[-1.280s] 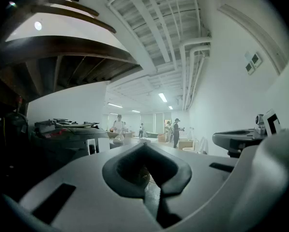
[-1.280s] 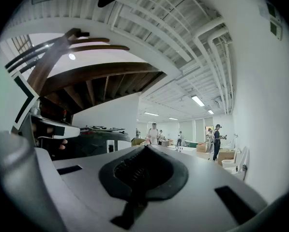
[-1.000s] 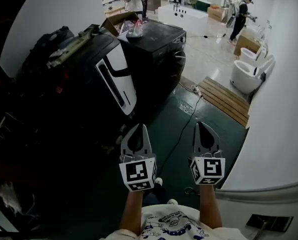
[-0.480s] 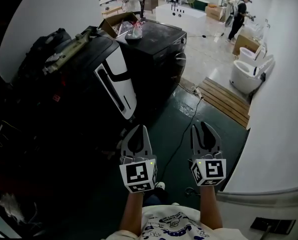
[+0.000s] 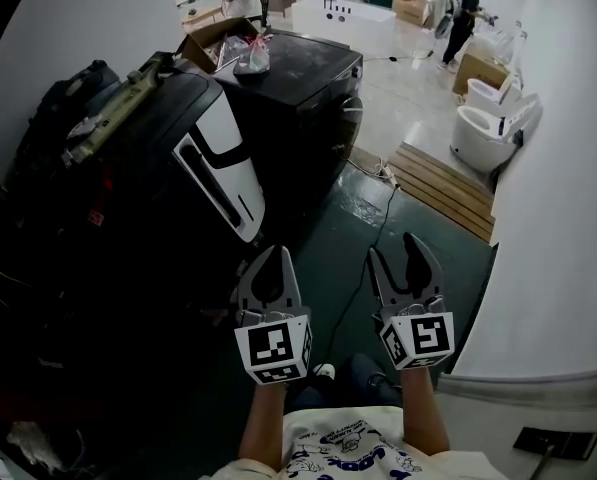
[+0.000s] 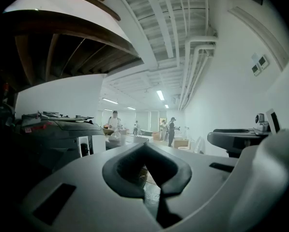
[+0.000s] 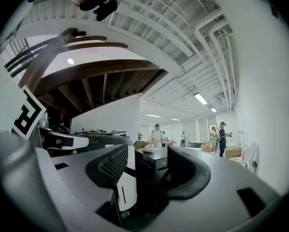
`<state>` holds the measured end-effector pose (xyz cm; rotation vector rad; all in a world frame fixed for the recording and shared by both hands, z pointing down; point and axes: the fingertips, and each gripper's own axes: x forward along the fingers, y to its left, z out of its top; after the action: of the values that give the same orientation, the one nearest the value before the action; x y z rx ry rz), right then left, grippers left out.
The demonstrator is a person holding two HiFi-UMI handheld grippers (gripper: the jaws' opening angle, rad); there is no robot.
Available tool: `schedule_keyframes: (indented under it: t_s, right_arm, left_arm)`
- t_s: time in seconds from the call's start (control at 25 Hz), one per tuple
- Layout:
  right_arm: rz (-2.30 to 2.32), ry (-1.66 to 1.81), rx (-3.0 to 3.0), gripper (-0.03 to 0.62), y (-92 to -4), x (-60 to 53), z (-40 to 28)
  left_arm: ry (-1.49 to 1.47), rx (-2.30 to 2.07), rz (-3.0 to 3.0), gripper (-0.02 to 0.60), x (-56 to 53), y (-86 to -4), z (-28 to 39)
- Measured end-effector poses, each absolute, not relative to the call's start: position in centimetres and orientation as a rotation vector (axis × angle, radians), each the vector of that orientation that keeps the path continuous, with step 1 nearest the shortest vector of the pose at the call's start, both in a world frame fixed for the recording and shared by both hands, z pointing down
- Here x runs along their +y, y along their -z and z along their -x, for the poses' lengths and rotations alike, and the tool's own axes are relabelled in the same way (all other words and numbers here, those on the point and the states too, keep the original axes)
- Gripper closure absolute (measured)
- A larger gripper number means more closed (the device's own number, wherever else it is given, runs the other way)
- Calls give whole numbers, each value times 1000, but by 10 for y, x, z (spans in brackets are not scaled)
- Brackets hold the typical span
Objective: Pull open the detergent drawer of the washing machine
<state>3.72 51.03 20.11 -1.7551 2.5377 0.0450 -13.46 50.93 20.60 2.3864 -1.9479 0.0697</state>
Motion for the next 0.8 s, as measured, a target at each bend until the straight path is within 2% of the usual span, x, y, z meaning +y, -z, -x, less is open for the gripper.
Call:
schedule_keyframes:
  t_s: [0.44, 0.8]
  right_arm:
    - [1762, 11, 2554, 332, -224, 440, -48]
    - [1669, 13, 2594, 321, -224, 314, -94]
  left_arm:
    - [-122, -1931, -2355, 568, 439, -229, 127]
    - [-131, -2000, -2311, 566, 325, -232, 77]
